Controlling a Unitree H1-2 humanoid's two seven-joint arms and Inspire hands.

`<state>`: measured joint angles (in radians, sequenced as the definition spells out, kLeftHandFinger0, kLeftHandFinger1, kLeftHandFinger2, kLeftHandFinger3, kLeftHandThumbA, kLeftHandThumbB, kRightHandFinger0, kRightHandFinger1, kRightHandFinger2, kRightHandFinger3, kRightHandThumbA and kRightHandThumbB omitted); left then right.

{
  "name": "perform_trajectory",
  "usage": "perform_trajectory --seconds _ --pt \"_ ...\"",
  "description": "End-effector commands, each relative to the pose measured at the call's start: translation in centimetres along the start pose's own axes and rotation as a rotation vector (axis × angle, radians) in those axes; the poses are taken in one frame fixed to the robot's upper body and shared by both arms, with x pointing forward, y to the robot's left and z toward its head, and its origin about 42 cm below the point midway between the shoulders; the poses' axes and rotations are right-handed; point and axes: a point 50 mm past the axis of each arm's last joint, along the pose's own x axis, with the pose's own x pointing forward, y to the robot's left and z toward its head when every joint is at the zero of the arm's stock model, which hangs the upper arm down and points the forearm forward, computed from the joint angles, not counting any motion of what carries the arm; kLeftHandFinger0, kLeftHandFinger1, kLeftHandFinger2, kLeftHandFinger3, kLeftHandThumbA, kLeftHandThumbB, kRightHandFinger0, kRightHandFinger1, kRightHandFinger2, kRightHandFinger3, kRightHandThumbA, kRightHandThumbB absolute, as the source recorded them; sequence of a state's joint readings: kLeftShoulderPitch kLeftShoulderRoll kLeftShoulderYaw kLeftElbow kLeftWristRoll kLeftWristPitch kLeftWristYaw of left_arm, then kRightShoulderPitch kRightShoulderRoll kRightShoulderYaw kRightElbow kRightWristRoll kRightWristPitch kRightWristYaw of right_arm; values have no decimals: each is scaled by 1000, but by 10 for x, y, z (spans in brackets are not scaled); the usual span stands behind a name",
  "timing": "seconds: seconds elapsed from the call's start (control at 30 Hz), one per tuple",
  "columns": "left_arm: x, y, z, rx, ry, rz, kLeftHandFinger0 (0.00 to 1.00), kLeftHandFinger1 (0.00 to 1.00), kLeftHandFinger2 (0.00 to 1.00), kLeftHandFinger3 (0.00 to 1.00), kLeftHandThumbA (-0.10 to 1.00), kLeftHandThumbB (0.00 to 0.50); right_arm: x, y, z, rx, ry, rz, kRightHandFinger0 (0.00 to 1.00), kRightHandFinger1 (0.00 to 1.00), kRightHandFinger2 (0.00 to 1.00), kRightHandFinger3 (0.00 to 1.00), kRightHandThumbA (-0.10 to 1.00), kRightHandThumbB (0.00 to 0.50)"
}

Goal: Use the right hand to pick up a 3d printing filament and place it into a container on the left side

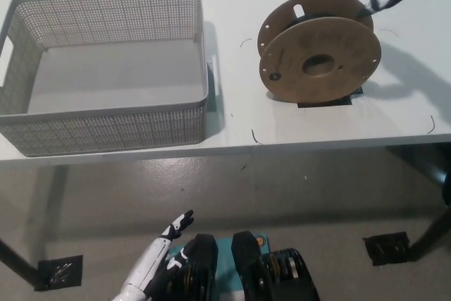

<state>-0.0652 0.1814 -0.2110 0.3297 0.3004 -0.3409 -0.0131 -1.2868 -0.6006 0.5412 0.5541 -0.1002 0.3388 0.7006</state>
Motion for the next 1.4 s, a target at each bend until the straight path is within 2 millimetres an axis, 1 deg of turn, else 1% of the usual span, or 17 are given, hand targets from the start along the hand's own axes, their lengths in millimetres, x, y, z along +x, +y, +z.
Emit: perform_trajectory --seconds 0.0,0.1,0.27,0.33,0.4,0.57,0.67,0.7,0.73,0.77,0.83,1.03,1.07,1.13,1.17,1.23,1.37 --pt "-4 5 8 1 -96 35 1000 1000 1000 1000 1000 202 -10 -73 85 -63 84 121 1000 1000 1000 1000 1000 390" --pt "-1 7 10 12 -101 35 1000 1000 1000 1000 1000 185 2 -78 89 -68 116 127 1000 1000 1000 1000 1000 428" --pt "0 7 10 14 -105 28 1000 1000 1000 1000 1000 197 16 -78 96 -105 169 145 1000 1000 1000 1000 1000 425" --pt "0 7 10 7 -104 28 1000 1000 1000 1000 1000 196 21 -76 98 -137 210 146 1000 1000 1000 1000 1000 460" --pt "-1 9 10 14 -105 28 1000 1000 1000 1000 1000 200 25 -74 100 -162 227 151 1000 1000 1000 1000 1000 447" --pt "1 10 12 20 -113 29 1000 1000 1000 1000 1000 203 31 -70 97 -143 248 164 1000 1000 1000 1000 1000 472" --pt "3 11 14 22 -118 26 1000 1000 1000 1000 1000 207 33 -67 91 -104 231 174 1000 1000 1000 1000 1000 454" --pt "4 12 15 26 -120 23 1000 1000 1000 1000 1000 208 35 -65 88 -120 253 160 1000 1000 1000 1000 1000 486" --pt "5 13 16 26 -122 23 1000 1000 1000 1000 1000 209 36 -65 87 -121 271 146 1000 1000 1000 1000 1000 485" --pt "6 14 16 31 -124 23 1000 1000 1000 1000 1000 205 38 -62 84 -110 273 135 1000 1000 1000 1000 1000 432" --pt "7 14 16 33 -128 25 1000 1000 1000 1000 1000 205 41 -58 79 -89 271 135 1000 1000 1000 1000 1000 394" --pt "8 14 19 40 -127 17 1000 1000 1000 1000 1000 206 51 -40 65 -93 295 187 1000 1000 1000 1000 1000 407" --pt "8 15 19 40 -128 16 1000 1000 1000 1000 1000 206 53 -35 61 -107 286 223 1000 1000 1000 1000 1000 390" --pt "10 16 19 35 -132 19 1000 1000 1000 1000 1000 196 55 -30 57 -75 320 238 1000 1000 1000 1000 1000 419" --pt "9 17 19 37 -127 17 1000 1000 1000 1000 1000 197 58 -24 53 -66 313 258 1000 1000 1000 1000 1000 384" --pt "10 17 19 36 -124 14 1000 1000 1000 1000 1000 205 60 -19 49 -80 299 300 1000 1000 1000 1000 1000 378" --pt "11 17 21 37 -126 11 1000 1000 1000 1000 1000 211 70 3 29 -77 336 319 1000 1000 1000 1000 1000 491"
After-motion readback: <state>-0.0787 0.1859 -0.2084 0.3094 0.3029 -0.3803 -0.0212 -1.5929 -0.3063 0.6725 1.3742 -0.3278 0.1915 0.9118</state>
